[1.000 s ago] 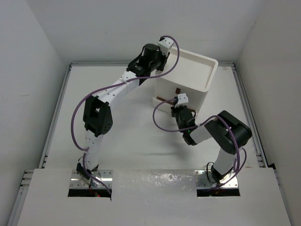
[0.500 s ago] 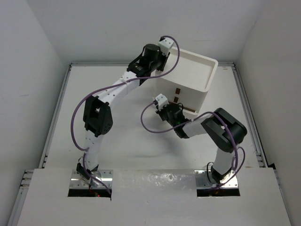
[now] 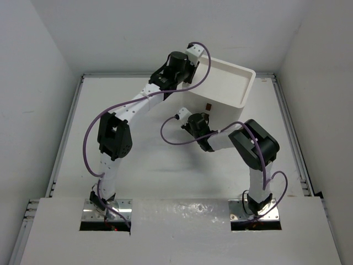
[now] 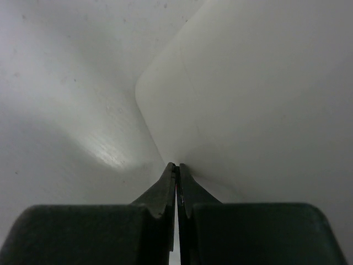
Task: Sort the tools into containers
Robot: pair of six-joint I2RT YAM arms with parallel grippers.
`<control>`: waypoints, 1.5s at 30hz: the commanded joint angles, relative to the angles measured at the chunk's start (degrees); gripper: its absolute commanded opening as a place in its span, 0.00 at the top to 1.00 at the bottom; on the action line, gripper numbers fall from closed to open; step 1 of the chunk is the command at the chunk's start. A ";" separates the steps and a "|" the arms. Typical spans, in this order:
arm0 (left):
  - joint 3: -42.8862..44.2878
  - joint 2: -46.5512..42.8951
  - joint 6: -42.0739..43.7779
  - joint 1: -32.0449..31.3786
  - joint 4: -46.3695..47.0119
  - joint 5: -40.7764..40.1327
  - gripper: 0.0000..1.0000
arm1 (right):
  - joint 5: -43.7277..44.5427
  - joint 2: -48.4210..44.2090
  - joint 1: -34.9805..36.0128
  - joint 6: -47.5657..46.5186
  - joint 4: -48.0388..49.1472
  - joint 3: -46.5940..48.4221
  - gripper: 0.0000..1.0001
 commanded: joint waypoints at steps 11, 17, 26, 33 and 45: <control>2.28 0.49 1.72 -1.70 -14.80 4.90 0.81 | 5.24 -16.45 6.45 -6.97 -8.77 -2.98 1.00; 6.77 -0.38 2.77 -1.70 -17.00 3.76 0.37 | 6.20 -37.09 6.99 13.39 -30.30 -9.19 1.00; 10.55 -8.90 3.82 -1.79 -16.47 0.44 0.00 | 22.30 -74.87 -9.41 47.16 -63.18 -23.98 0.01; -8.65 -27.42 3.84 6.00 -16.91 -8.64 0.00 | 27.57 -82.66 -16.82 46.74 -66.98 -25.75 0.01; -42.89 -41.96 -1.18 31.08 -9.80 -1.77 0.00 | 30.73 -73.96 -17.36 50.76 -66.00 -26.01 0.01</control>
